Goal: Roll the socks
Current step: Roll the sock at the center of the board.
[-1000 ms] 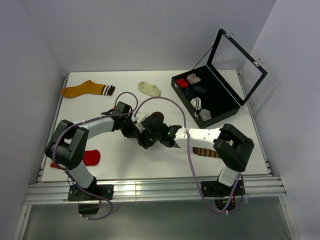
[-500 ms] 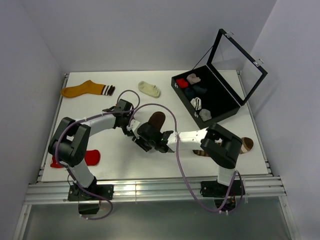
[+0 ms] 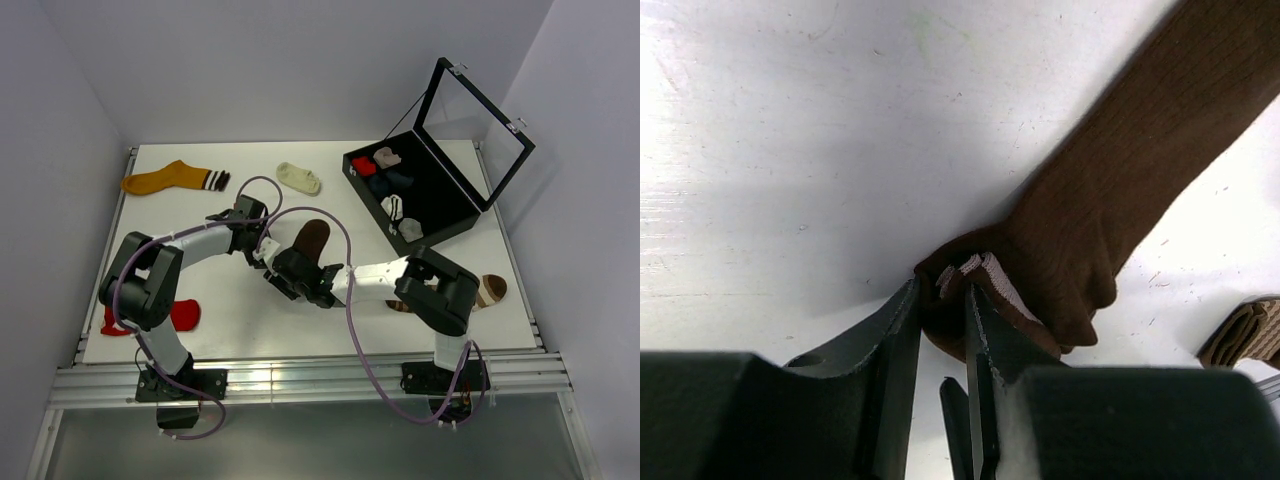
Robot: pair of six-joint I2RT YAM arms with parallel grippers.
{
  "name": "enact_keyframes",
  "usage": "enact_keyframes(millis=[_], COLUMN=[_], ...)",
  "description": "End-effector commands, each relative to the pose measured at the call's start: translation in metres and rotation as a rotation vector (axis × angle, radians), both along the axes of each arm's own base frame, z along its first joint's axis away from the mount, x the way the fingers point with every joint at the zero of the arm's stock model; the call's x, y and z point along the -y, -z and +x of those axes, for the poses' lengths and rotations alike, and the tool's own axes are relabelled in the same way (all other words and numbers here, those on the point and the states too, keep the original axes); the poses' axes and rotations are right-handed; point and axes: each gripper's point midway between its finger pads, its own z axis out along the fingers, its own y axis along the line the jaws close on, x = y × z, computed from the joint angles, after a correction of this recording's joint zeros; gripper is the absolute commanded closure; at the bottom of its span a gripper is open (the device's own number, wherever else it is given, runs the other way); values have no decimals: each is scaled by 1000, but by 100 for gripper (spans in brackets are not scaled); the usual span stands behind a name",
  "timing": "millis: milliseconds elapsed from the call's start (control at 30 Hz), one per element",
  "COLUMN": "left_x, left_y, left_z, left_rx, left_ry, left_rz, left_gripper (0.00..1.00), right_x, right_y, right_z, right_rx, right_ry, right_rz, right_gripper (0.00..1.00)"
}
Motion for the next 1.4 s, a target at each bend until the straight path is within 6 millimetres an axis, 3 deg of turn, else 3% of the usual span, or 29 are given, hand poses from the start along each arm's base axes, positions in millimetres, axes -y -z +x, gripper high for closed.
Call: enact_keyframes(millis=[0,433,700,967,1200,1367], left_x=[-14,-13,-12,-12,-10,-11], left_y=[23,26,27,27,28,28], left_z=[-23,-27,-27,-28,-35,-38], left_rx=[-94,-114,-123,-126,-137,-143], left_ry=[48,68,69,82,113,135], left_rz=[86,82,81,81,66,66], left_gripper=[72,72,72,72,73,73], right_x=[19,22,13,17,34,45], right_y=[1,-15,-28,-13,25,41], right_z=[5,10,9,11,19,21], right_rx=[15,50,44,33,-26,-94], right_ry=[45,67,42,70,144,175], right_rz=[-44,-31,-2,-36,-101,-92], right_gripper=[56,54,53,53,53,66])
